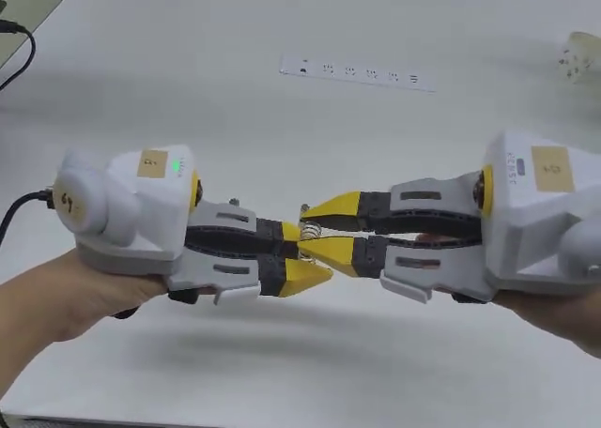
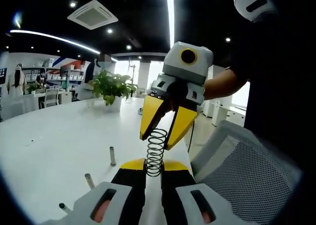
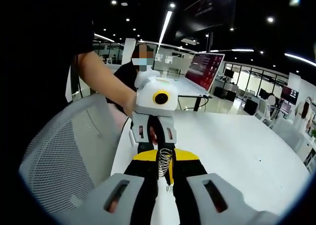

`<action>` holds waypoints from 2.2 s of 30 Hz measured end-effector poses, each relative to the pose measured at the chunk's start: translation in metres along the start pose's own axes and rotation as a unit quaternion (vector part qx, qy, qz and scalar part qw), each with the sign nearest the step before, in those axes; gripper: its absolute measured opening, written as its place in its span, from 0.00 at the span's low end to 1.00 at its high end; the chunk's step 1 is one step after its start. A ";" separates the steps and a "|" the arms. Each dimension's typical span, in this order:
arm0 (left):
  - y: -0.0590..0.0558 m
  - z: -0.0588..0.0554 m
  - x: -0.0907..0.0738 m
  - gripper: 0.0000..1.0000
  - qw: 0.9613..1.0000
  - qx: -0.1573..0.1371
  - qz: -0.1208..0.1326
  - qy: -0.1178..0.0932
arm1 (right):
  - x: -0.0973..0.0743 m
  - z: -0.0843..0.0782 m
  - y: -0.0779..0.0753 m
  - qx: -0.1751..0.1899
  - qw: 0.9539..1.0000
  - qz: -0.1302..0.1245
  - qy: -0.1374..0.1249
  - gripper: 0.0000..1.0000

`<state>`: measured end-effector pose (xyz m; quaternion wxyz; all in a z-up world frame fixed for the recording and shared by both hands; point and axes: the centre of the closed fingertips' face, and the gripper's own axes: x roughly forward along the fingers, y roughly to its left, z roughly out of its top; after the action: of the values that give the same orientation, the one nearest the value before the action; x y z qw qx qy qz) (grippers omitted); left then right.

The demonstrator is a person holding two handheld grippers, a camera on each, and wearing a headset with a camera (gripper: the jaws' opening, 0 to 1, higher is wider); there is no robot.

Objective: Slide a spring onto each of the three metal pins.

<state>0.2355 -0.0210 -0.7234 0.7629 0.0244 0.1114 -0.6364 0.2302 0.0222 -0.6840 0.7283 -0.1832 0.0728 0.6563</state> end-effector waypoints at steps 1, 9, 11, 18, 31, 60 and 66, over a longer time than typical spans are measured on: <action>0.000 -0.001 0.000 0.03 1.000 -0.001 0.000 0.002 | 0.000 -0.001 0.000 0.004 1.000 0.001 -0.003 0.07; -0.001 0.001 -0.001 0.03 1.000 -0.006 -0.003 -0.002 | -0.004 0.001 -0.001 0.046 0.998 0.001 -0.036 0.07; -0.002 0.002 -0.001 0.03 1.000 -0.007 -0.003 -0.003 | -0.004 0.002 -0.002 0.047 0.998 -0.001 -0.039 0.07; 0.000 0.001 -0.002 0.03 1.000 -0.013 0.002 -0.001 | -0.003 0.003 0.000 0.020 0.999 -0.003 -0.027 0.07; 0.002 0.003 -0.001 0.16 0.999 -0.042 0.013 -0.007 | -0.001 0.005 -0.004 0.005 1.000 -0.006 -0.016 0.07; 0.025 -0.021 -0.043 0.48 0.995 -0.037 0.090 0.032 | -0.007 -0.002 -0.018 -0.003 0.999 -0.032 0.003 0.07; 0.037 -0.028 -0.068 0.60 0.990 -0.027 0.134 0.045 | -0.012 -0.010 -0.023 0.001 0.999 -0.044 0.012 0.07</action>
<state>0.2564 0.0569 -0.7407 0.8360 0.0469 0.1583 -0.5233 0.2525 0.0061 -0.6849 0.7555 -0.1932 0.0744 0.6216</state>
